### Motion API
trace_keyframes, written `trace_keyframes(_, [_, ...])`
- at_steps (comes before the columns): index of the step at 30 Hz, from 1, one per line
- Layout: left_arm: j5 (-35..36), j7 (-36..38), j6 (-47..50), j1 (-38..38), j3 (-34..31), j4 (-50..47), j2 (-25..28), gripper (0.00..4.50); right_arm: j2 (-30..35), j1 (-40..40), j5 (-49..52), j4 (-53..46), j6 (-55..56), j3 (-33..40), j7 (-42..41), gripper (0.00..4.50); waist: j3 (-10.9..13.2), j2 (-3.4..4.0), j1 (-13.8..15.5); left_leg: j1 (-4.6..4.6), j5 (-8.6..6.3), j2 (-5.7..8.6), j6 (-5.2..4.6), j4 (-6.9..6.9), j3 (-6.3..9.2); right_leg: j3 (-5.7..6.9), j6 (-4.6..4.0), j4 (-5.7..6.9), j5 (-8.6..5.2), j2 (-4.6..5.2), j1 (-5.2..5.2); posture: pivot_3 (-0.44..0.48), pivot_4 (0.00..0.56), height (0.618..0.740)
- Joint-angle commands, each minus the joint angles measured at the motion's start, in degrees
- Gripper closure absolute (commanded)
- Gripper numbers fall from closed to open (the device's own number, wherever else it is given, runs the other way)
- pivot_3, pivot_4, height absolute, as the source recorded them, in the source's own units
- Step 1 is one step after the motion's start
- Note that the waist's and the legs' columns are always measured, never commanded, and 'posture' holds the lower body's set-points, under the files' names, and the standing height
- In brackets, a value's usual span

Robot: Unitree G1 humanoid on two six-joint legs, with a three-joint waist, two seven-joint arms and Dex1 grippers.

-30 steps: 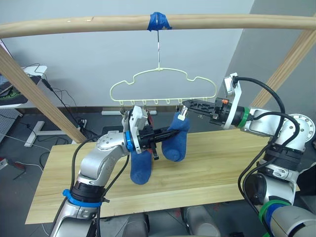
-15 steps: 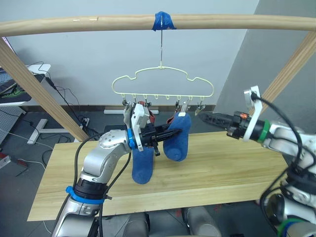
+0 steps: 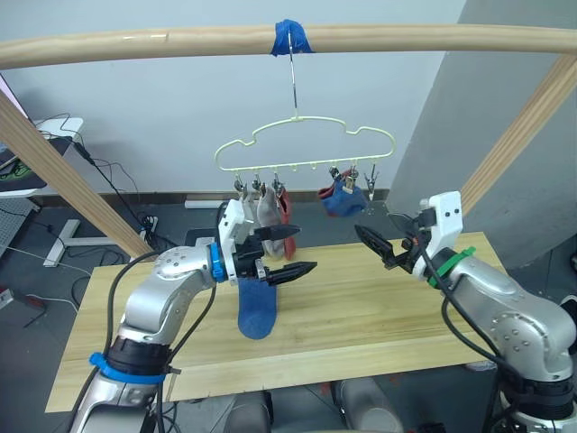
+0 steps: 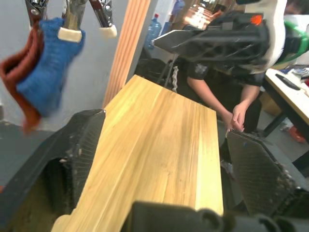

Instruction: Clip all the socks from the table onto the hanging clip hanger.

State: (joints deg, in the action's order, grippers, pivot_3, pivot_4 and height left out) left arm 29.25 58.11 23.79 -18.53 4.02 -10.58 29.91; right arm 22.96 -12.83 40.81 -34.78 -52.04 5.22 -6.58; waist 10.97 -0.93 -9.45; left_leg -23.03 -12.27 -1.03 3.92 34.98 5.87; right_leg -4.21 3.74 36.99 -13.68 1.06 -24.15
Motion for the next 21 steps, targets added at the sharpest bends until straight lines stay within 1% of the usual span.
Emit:
trace_keyframes(1, [2.76, -0.55, 0.47, 2.94, -3.46, -7.03, 1.67, 0.03, -0.37, 0.94, -9.93, -0.40, 8.98, -3.23, 1.64, 0.00, 0.00, 0.00, 0.11, 0.00, 0.00, 0.00, 0.00, 0.00, -0.01, 0.00, 0.00, -0.01, 0.00, 0.00, 0.00, -0.154, 0.162, 0.740])
trace_keyframes(3, [4.61, -1.35, 1.95, 5.08, -4.90, -10.33, 2.33, 0.03, -0.26, 1.64, -13.74, 0.32, 12.42, -4.75, 1.11, 0.00, 0.00, 0.00, 0.24, 0.01, 0.00, -0.01, 0.01, 0.00, -0.01, 0.00, -0.01, 0.01, 0.00, 0.01, 0.00, -0.148, 0.162, 0.740])
trace_keyframes(7, [7.04, -3.38, 3.26, 10.12, -7.37, -16.38, 3.20, 0.03, -3.27, 1.91, -17.91, 1.84, 17.07, -4.94, 2.63, 0.00, 0.00, 0.00, 0.52, 0.04, 0.00, -0.01, 0.00, 0.00, -0.01, 0.00, -0.07, 0.02, -0.04, 0.01, 0.01, -0.131, 0.161, 0.740])
trace_keyframes(10, [9.68, -6.67, 4.41, 14.36, -9.43, -21.78, 2.51, 0.00, -4.83, 1.16, -24.41, 3.00, 20.33, -8.00, 4.92, 0.59, 0.00, 0.00, 0.72, 0.06, 0.00, -0.06, 0.00, 0.00, -0.06, -0.01, -0.08, 0.04, -0.05, 0.00, 0.00, -0.125, 0.160, 0.740])
trace_keyframes(11, [8.65, -7.96, 2.56, 15.09, -9.59, -22.97, 1.51, 0.00, -6.13, 0.59, -26.61, 3.90, 21.55, -8.80, 6.49, 0.94, 0.00, 0.00, 0.95, 0.07, 0.00, -0.07, 0.01, 0.00, -0.05, 0.00, -0.09, 0.04, -0.05, 0.00, 0.01, -0.125, 0.160, 0.740])
trace_keyframes(13, [7.25, -9.49, 0.22, 15.73, -9.58, -24.15, 0.49, 0.00, -7.97, 0.11, -29.09, 4.89, 22.97, -9.33, 8.04, 0.94, 0.00, -0.01, 1.48, 0.08, 0.00, -0.07, 0.01, 0.01, -0.06, 0.00, -0.11, 0.05, -0.06, -0.01, 0.01, -0.116, 0.164, 0.740])
trace_keyframes(15, [6.17, -9.51, -1.51, 16.58, -8.78, -24.68, 0.21, 0.00, -9.22, -0.46, -31.29, 5.90, 24.18, -9.96, 8.46, 0.94, 0.00, -0.01, 1.70, 0.09, 0.01, -0.07, 0.02, 0.02, -0.05, 0.00, -0.26, 0.07, -0.11, -0.01, 0.03, -0.115, 0.166, 0.740])
trace_keyframes(21, [8.40, -11.91, -1.13, 18.27, -9.03, -26.62, -0.41, 0.00, -12.06, -2.18, -34.28, 8.71, 25.96, -10.73, 7.78, 0.94, 0.00, -0.01, 2.04, 0.09, 0.01, -0.06, 0.02, 0.03, -0.07, -0.02, -0.30, 0.06, -0.12, 0.00, 0.05, -0.104, 0.174, 0.740])
